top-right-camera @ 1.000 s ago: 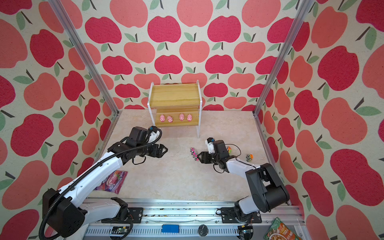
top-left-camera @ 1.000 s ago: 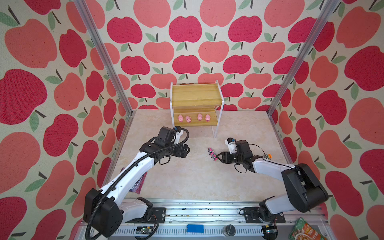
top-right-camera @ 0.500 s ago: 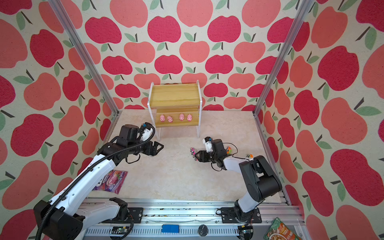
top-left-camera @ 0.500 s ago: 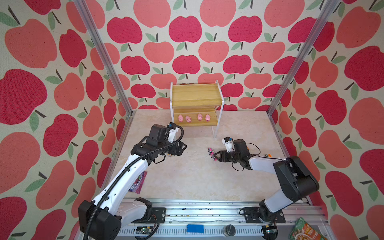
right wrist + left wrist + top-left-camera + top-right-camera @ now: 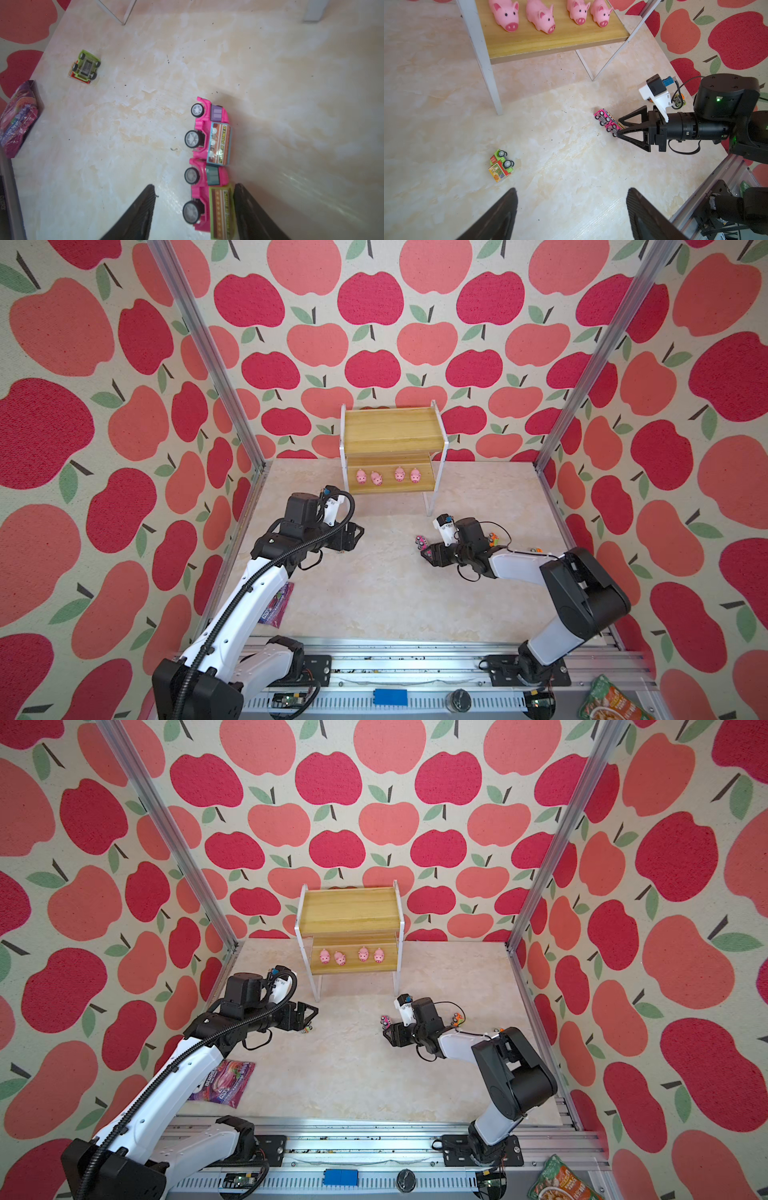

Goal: Organize plastic toys on shelves
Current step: Pick up the plastic toy from the center of the table.

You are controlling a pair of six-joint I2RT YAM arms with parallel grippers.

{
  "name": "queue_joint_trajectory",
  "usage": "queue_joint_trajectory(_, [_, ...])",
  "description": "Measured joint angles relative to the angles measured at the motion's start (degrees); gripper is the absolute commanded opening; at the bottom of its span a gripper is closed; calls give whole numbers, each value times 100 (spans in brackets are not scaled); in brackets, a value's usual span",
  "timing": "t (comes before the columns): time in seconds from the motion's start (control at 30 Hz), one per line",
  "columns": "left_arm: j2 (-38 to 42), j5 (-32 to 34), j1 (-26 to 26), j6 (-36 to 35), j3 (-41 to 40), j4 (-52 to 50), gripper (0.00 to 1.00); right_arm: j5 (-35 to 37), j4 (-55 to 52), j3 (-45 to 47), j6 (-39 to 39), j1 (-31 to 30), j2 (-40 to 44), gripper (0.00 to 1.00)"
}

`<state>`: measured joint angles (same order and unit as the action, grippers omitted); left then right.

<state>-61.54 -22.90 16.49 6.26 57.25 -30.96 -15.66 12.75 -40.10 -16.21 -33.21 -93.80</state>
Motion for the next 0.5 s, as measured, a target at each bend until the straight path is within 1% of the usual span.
queue_joint_trajectory(0.3, [186,-85,-391,20,-59,103,85,918,-503,-243,439,-431,-107,61])
queue_joint_trajectory(0.43, [297,-118,-595,22,-105,122,85,1204,-636,-284,549,-531,-190,55])
queue_joint_trajectory(0.5, [337,-118,-658,22,-109,127,85,1274,-649,-289,586,-542,-197,51])
